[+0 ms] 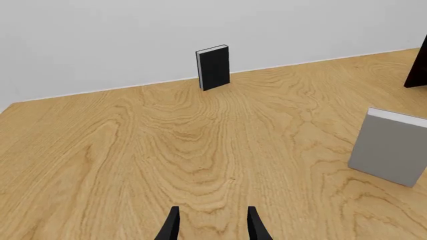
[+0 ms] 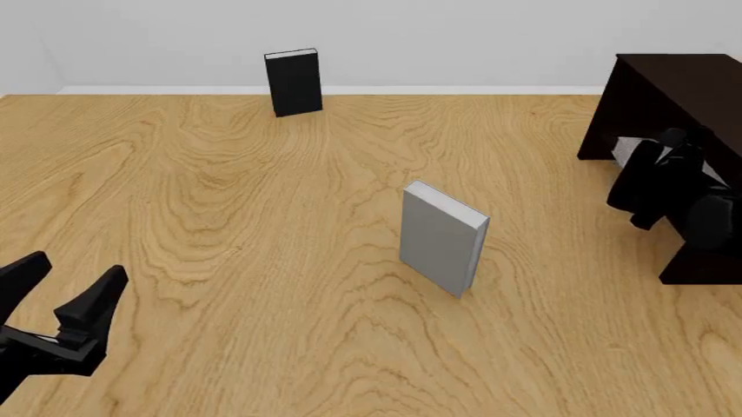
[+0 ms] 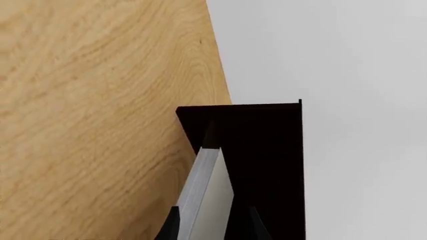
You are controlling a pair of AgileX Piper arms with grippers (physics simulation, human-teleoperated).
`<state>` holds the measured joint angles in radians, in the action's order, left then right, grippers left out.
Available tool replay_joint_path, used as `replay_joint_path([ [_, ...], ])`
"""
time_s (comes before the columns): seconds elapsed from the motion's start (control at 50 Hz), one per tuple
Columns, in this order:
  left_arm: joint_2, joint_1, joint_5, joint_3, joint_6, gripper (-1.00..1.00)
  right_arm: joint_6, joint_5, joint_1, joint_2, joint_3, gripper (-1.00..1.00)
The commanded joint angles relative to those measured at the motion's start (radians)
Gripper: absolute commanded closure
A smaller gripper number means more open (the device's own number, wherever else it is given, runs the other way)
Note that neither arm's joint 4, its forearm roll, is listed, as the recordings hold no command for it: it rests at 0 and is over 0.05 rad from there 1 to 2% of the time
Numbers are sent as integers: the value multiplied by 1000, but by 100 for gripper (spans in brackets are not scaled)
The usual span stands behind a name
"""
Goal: Pick up the book on the right and place it on the cabinet shelf.
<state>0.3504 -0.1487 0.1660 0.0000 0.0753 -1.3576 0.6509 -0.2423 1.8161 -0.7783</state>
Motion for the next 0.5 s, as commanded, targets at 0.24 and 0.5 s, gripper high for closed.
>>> replay_joint_path([
  [0.24,-14,-2,-16,0,1,-100,6,-10,-13,-42,-8,-100],
  [0.5,-18,-2,-20,0,1,-100,7,-28,59,-59,-13,-100],
])
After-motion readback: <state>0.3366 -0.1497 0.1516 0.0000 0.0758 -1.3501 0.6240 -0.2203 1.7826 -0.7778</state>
